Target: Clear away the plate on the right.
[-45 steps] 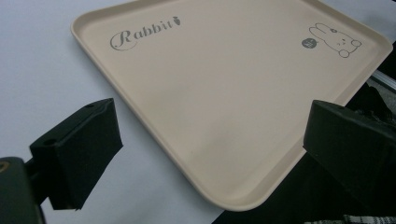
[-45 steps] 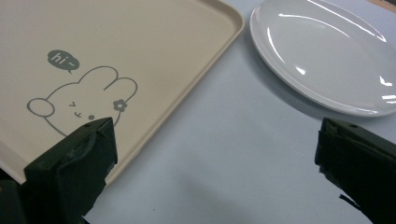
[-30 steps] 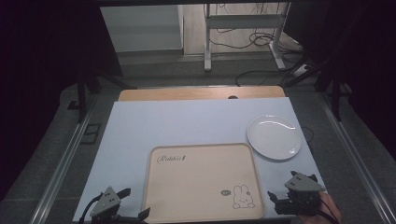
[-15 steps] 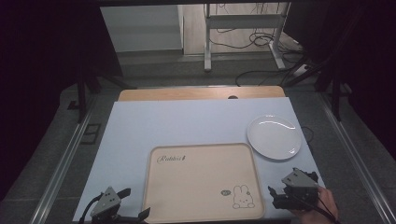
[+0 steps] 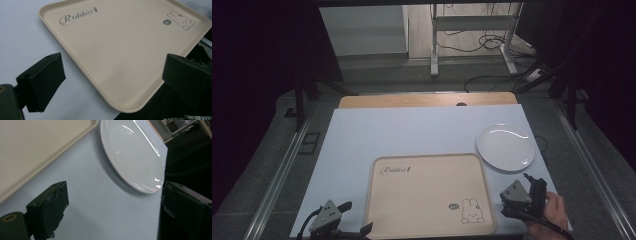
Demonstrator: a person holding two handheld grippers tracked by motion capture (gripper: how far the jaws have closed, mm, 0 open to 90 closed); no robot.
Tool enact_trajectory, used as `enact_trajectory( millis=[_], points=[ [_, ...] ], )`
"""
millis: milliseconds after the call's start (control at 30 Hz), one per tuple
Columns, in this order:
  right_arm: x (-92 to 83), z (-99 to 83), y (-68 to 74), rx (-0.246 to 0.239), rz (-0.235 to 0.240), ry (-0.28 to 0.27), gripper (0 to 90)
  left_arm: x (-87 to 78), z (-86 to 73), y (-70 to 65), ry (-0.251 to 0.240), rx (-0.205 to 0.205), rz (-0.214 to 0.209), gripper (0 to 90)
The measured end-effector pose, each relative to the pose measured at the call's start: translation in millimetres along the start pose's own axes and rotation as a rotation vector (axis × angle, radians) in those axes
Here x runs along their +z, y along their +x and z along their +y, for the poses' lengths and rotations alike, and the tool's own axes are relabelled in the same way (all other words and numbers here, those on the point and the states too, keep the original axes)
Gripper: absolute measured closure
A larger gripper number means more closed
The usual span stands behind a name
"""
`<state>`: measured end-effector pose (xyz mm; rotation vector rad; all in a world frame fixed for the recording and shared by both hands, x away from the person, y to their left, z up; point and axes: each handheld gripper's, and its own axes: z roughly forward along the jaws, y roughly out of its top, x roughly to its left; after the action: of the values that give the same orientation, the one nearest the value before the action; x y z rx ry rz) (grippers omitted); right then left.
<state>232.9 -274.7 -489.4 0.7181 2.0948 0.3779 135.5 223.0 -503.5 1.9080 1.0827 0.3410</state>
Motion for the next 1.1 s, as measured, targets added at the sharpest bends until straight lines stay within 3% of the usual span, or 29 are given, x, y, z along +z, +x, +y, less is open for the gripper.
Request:
enact_trajectory(
  millis=[300, 367, 733, 1100],
  points=[
    [8.0, 5.0, 3.5, -0.116, -0.087, 0.018, 12.6, 0.2, 0.0, 0.1, 0.001, -0.001, 0.000, 4.1],
    [10.5, 5.3, 5.5, -0.164, -0.109, 0.030, 14.1, 0.2, 0.1, 0.0, 0.001, -0.001, 0.000, 4.1],
    [26.7, 4.9, 13.3, -0.280, -0.158, 0.064, 17.1, 0.1, 0.0, -0.1, 0.000, -0.004, 0.001, 4.1],
    [36.8, 8.4, 25.3, -0.390, -0.212, 0.088, 29.9, 0.0, 0.0, -0.1, 0.001, -0.004, 0.001, 4.2]
  ],
)
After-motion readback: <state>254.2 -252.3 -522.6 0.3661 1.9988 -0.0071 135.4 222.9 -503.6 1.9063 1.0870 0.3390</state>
